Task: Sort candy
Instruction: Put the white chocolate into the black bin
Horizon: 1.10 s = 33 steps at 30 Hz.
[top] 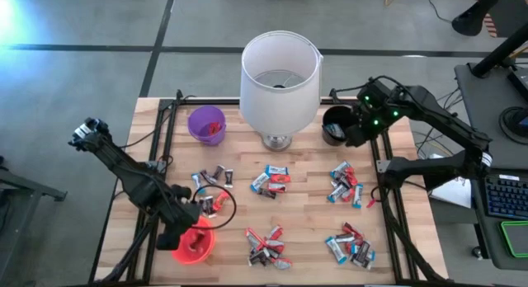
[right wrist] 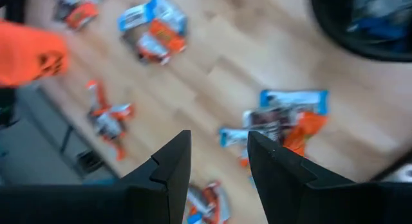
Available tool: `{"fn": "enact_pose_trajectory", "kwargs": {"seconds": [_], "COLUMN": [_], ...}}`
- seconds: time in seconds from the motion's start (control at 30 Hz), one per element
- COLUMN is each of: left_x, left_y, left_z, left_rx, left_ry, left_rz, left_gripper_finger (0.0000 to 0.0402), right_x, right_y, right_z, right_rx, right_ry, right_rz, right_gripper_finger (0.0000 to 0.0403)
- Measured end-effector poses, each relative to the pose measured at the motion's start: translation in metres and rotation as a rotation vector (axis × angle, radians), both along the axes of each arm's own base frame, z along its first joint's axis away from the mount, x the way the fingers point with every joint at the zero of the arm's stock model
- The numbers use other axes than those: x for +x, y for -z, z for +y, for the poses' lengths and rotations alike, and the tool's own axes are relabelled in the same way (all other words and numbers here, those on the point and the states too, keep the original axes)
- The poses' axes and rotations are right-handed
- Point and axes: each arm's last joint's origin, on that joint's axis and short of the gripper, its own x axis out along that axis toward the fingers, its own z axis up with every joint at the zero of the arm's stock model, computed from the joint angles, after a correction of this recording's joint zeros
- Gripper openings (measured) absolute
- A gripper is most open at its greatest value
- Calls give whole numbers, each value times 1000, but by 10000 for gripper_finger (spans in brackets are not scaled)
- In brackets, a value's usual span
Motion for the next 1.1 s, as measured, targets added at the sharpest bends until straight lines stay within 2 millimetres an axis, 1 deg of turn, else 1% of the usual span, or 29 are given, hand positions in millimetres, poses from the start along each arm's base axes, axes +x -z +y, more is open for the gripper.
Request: {"fn": "enact_pose_trajectory", "kwargs": {"seconds": [0.17, 0.27, 0.4, 0.6, 0.67, 0.8, 0.93, 1.1], "left_x": [1, 0, -2, -12, -16, -25, -32, -42], "left_y": [-11, -19, -31, -44, -47, -53, -55, -57], "left_z": [8, 17, 31, 52, 58, 68, 74, 80], "left_rx": [18, 49, 80, 129, 151, 197, 234, 263], "left_ry": [-21, -58, -107, -168, -189, -219, -229, -231], "left_rz": [-52, -87, -137, -216, -239, -278, -293, -280], "left_gripper_finger": [114, 114, 114, 113, 113, 113, 113, 113], "right_x": [1, 2, 6, 14, 19, 26, 37, 55], "right_y": [-4, -6, -7, -5, -3, 1, 8, 22], "right_z": [16, 28, 42, 64, 71, 85, 100, 121], "right_rx": [47, 64, 49, 13, -10, 0, 10, 20], "right_ry": [-59, -87, -91, -100, -97, -99, -104, -143], "right_rz": [-33, -38, 0, 58, 79, 128, 180, 274], "right_gripper_finger": [144, 144, 144, 144, 144, 144, 142, 136]}}
